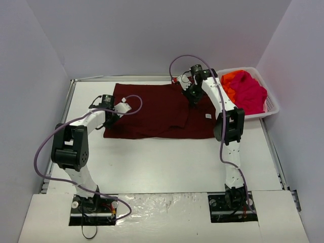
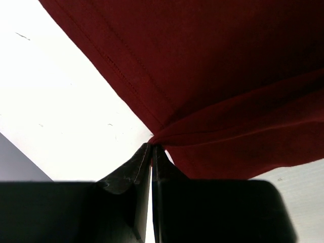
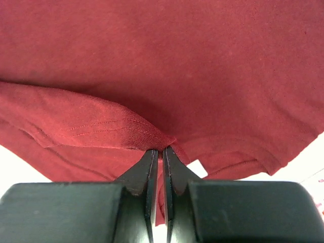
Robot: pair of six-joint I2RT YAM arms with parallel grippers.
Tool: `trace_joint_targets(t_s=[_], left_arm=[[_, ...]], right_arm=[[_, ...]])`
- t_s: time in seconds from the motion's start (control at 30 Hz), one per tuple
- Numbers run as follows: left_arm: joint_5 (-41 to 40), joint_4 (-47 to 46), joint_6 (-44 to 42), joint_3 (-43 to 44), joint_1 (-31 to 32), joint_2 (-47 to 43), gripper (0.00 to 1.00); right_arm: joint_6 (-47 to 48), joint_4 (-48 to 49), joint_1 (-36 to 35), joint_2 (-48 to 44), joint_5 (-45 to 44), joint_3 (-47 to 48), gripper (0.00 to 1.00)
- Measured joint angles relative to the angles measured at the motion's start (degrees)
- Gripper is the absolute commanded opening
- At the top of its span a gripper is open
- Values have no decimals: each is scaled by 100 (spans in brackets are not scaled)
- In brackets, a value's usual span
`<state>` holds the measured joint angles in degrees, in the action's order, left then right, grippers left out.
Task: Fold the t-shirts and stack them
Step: Fold the flattened tshirt in 1/3 of the way
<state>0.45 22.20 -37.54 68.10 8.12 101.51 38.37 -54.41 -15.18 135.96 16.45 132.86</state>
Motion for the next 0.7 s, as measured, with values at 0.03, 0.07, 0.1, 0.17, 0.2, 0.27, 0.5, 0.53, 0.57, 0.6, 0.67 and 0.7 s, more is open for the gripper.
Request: trace_joint_targets(t_s=[0.03, 0.07, 0.1, 0.17, 0.2, 0.27, 0.5, 0.53, 0.57, 0.6, 0.67, 0.7], left_arm=[[-22, -13, 0, 0, 0, 39, 2], [-42, -17, 0, 0, 0, 72, 2], [-52, -24, 2, 0, 0, 96, 2], [-79, -35, 2, 0, 0, 127, 3], [-87, -46, 2, 0, 0, 138, 3], [-109, -68, 0, 0, 0, 155, 7], [-304, -120, 28, 0, 0, 223, 41], [-326, -125, 33, 0, 0, 232, 45], [-350, -129, 48, 0, 0, 238, 48], [-363, -131, 59, 0, 0, 240, 52], [-402, -138, 72, 0, 0, 240, 57], [-426, -151, 76, -2, 0, 240, 57]], right_arm=[[-9, 17, 7, 68, -15, 33, 0], [-22, 44, 11, 136, -20, 59, 0], [-39, 46, 17, 195, -37, 105, 0], [-66, 81, 22, 348, -59, 234, 0], [-83, 107, 22, 413, -61, 280, 0], [-111, 168, 22, 533, -96, 361, 0], [-317, 557, 26, 785, -271, 481, 23], [-380, 627, 26, 817, -306, 514, 30], [-417, 706, 26, 828, -343, 518, 41], [-481, 769, 26, 828, -372, 518, 46], [-566, 927, 26, 800, -402, 498, 54], [-605, 1047, 26, 754, -407, 433, 55]])
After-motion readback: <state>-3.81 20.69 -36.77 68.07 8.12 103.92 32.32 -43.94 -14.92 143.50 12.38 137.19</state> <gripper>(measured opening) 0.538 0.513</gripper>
